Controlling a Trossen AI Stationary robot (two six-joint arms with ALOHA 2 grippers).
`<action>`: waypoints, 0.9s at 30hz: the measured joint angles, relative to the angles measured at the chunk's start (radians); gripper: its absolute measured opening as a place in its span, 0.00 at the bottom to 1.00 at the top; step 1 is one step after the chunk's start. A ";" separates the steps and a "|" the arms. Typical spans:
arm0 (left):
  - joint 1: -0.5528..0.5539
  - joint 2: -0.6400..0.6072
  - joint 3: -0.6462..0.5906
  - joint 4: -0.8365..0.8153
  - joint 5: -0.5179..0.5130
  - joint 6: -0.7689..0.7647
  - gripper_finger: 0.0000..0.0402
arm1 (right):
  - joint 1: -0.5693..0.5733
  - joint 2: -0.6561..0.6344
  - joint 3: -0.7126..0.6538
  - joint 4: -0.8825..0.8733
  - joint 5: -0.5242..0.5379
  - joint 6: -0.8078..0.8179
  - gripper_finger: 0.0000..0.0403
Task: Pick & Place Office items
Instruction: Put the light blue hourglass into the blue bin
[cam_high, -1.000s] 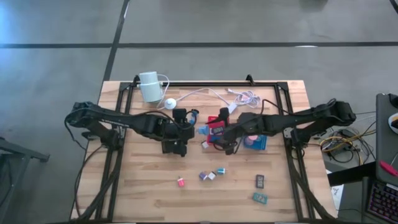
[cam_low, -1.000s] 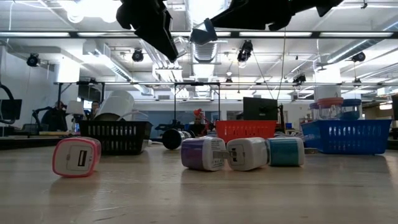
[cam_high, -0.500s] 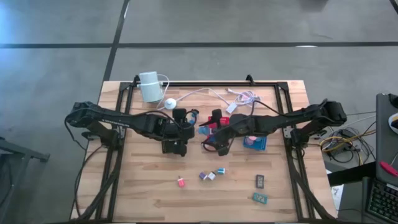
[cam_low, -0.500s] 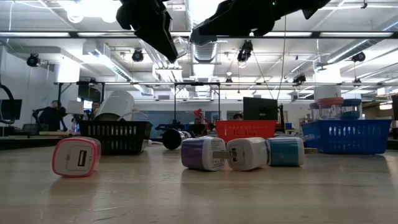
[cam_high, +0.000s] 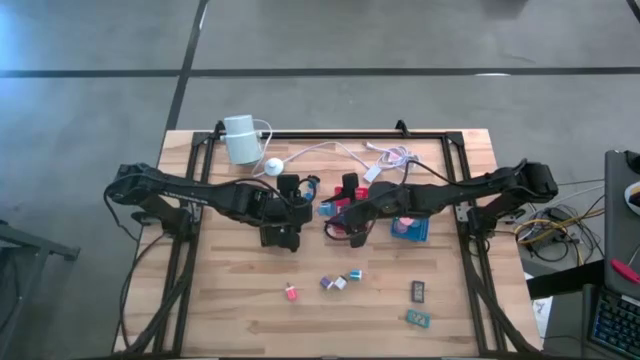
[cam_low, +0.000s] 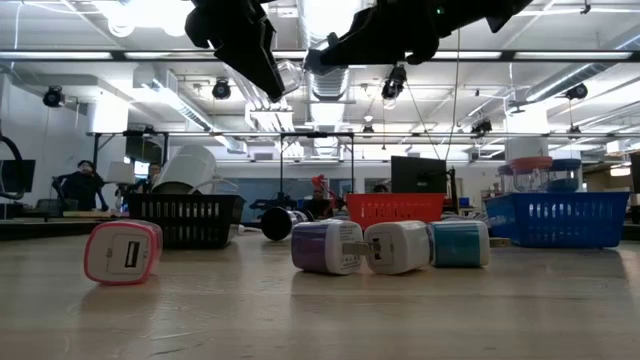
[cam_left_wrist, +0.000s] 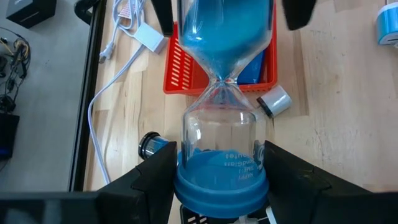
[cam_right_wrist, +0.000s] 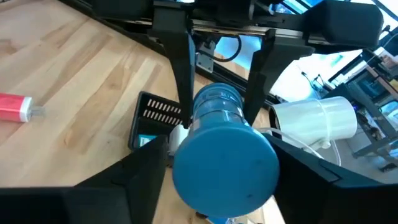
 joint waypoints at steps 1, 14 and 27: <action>0.000 0.000 0.000 0.000 0.003 0.000 0.51 | 0.000 0.000 0.000 0.000 0.000 0.000 0.58; 0.001 0.000 0.000 0.001 0.015 0.000 0.51 | -0.002 0.000 0.006 -0.007 -0.004 0.016 0.48; -0.002 -0.029 0.000 0.002 0.014 -0.014 0.75 | -0.002 -0.006 -0.003 -0.015 -0.009 0.024 0.48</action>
